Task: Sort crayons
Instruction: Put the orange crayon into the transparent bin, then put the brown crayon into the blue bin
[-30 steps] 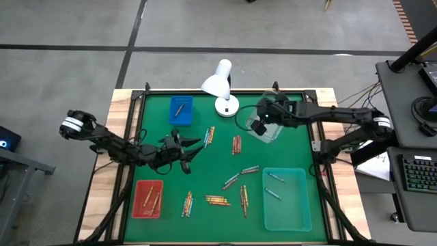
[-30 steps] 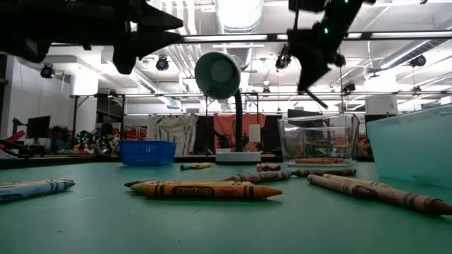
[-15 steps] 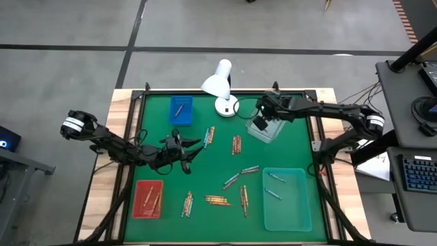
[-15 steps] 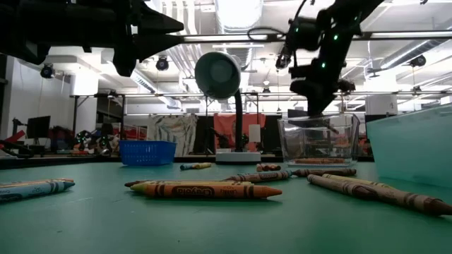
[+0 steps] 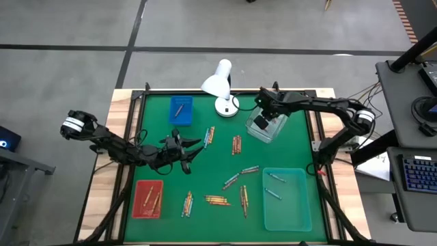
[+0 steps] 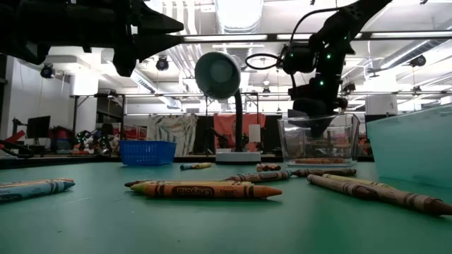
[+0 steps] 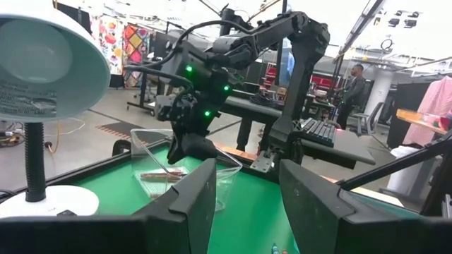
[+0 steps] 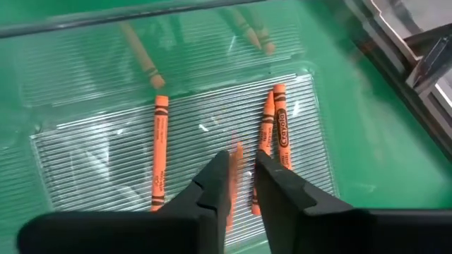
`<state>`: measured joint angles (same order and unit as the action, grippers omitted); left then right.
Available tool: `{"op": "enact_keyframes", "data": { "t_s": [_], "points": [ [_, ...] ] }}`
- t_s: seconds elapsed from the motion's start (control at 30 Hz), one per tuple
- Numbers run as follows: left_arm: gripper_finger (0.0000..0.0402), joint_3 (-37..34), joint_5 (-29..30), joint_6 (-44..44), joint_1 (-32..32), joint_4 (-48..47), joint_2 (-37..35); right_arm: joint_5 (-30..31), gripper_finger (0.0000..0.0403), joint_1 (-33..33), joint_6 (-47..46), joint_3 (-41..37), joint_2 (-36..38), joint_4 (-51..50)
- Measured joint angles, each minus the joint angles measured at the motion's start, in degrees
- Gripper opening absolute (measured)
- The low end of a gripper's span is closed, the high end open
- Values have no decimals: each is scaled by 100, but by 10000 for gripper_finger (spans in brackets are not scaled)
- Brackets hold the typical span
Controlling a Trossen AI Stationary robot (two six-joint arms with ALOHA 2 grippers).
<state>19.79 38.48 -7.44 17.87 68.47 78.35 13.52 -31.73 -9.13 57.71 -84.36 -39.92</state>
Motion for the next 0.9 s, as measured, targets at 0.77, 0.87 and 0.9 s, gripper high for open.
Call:
{"op": "enact_keyframes", "data": {
  "t_s": [0.77, 0.87, 0.9],
  "points": [
    [139, 686, -9, -1118, -4, -2007, 2, -47, 82, 801, -759, 2, 1488, 157],
    [139, 1232, -36, -1592, 4, -3576, -4, -48, 79, 1219, -907, 4, 1704, 297],
    [139, 1439, -86, -1768, 4, -4220, -4, -51, 78, 1367, -958, 4, 1765, 349]
  ]
}}
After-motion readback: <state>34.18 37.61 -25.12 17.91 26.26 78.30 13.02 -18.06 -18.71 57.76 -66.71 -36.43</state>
